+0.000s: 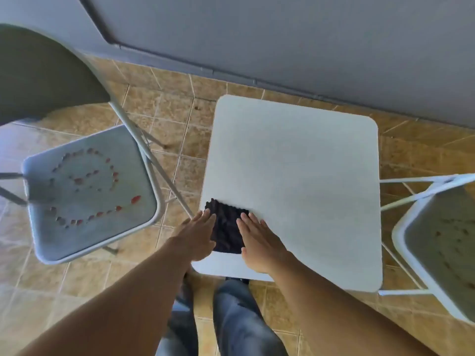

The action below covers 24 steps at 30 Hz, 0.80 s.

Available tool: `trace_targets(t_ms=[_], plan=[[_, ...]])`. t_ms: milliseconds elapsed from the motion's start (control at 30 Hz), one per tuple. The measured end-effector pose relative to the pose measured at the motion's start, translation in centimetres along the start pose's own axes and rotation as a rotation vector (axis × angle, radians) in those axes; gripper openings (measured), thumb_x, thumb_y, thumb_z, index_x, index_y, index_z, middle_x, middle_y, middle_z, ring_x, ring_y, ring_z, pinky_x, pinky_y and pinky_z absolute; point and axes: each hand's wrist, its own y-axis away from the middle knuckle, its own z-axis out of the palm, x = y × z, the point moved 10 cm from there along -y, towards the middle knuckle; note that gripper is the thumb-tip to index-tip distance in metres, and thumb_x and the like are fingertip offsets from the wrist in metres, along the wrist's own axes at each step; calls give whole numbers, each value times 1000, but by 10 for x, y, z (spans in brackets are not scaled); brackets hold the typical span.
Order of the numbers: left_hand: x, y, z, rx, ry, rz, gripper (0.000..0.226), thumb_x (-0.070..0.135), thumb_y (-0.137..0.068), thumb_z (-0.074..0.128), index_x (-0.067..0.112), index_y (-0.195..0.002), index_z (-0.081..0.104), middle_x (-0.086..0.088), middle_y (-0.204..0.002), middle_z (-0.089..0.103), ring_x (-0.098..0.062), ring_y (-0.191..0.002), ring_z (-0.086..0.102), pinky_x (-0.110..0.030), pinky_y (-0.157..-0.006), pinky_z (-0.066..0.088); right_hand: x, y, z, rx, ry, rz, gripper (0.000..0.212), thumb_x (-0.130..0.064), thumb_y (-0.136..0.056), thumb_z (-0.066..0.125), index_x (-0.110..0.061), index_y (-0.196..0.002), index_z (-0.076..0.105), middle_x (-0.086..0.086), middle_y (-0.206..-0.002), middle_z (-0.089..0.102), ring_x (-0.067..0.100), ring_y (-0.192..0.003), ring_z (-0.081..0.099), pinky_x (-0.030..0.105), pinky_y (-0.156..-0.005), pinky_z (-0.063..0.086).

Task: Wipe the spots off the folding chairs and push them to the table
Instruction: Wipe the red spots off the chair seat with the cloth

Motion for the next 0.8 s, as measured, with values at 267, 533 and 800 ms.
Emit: trace_targets(t_ms=[267,533,800], plan=[[-10,-43,66,214,-122,134,82,9,-83,56,6,-151,9,-9,-158,-5,-24,-147,5,-37,-119,17,-3,-54,56,93,25,-77,91,-22,-93,55,-14,-155,-11,0,-162,-23,19,-149,-21,35,-123,-3],[-16,-57,44,460,-98,335,30,7,-68,76,10,-98,70,-7,-107,71,-23,-96,70,-33,-74,60,-8,-68,70,217,116,22,104,-36,-79,68,-6,-155,6,14,-164,-4,31,-152,1,46,-122,18],[-87,-14,1,560,230,261,32,23,-81,58,14,-111,65,-2,-108,70,-25,-76,70,-37,-53,57,-52,-112,26,322,-216,90,60,-16,-98,45,-17,-155,23,-4,-164,12,14,-151,9,33,-121,23]])
